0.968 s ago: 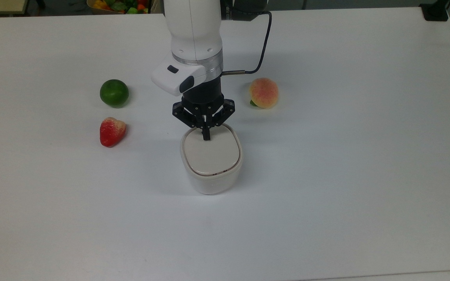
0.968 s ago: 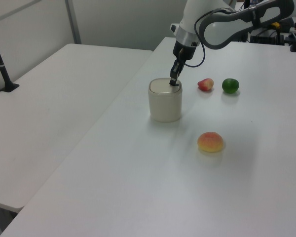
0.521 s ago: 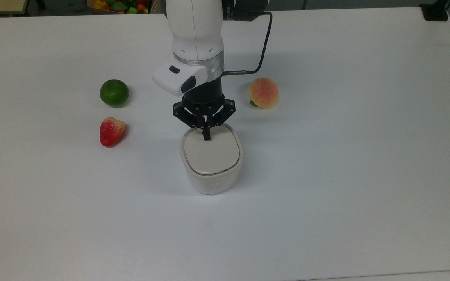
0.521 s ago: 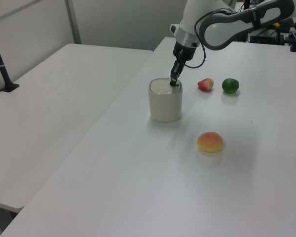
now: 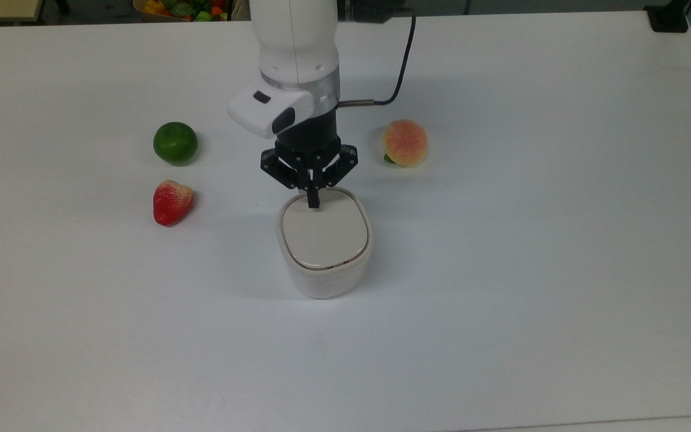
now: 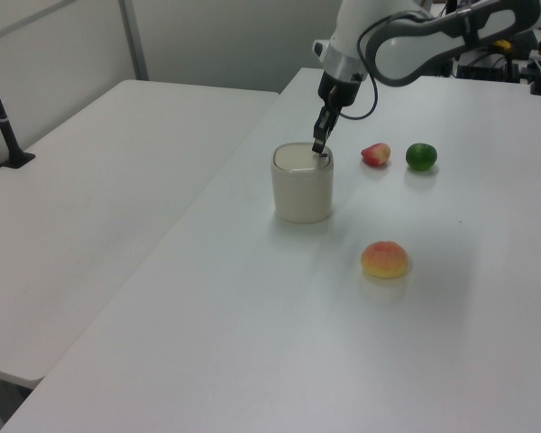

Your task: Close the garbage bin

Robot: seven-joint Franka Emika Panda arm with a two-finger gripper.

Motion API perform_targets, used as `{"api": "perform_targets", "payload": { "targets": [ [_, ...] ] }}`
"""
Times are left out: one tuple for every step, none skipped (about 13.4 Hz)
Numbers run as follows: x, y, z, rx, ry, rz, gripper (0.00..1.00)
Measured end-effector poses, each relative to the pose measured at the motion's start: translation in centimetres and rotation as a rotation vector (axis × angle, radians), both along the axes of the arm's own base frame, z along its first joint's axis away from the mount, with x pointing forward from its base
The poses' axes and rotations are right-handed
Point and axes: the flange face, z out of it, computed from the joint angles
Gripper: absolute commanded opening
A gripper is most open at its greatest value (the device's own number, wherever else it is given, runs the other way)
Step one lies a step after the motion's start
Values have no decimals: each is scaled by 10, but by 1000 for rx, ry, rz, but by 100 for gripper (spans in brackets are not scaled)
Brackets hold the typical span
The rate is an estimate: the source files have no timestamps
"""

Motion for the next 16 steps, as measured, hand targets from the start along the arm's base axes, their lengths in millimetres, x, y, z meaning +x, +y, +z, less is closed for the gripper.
{"api": "perform_targets", "payload": {
  "targets": [
    [-4, -3, 16, 3, -5, -3, 0],
    [-10, -6, 32, 6, -8, -6, 0],
    [-15, -11, 46, 9, -8, -10, 0],
    [-21, -18, 60, 11, -5, -18, 0],
    [-25, -23, 69, 13, 0, -25, 0],
    [-33, -32, 84, 16, 12, -35, 0],
    [-42, -39, 97, 21, 26, -43, 4],
    [-49, -44, 107, 24, 42, -49, 11],
    [-57, -49, 117, 28, 56, -55, 19],
    [-66, -56, 130, 38, 72, -63, 36],
    [-80, -64, 147, 54, 90, -73, 60],
    [-93, -70, 160, 69, 115, -80, 69],
    [-105, -75, 170, 77, 138, -86, 88],
    [-116, -81, 179, 82, 159, -91, 96],
    [-124, -84, 185, 84, 177, -94, 100],
    [-131, -88, 190, 85, 196, -98, 100]
  ]
}}
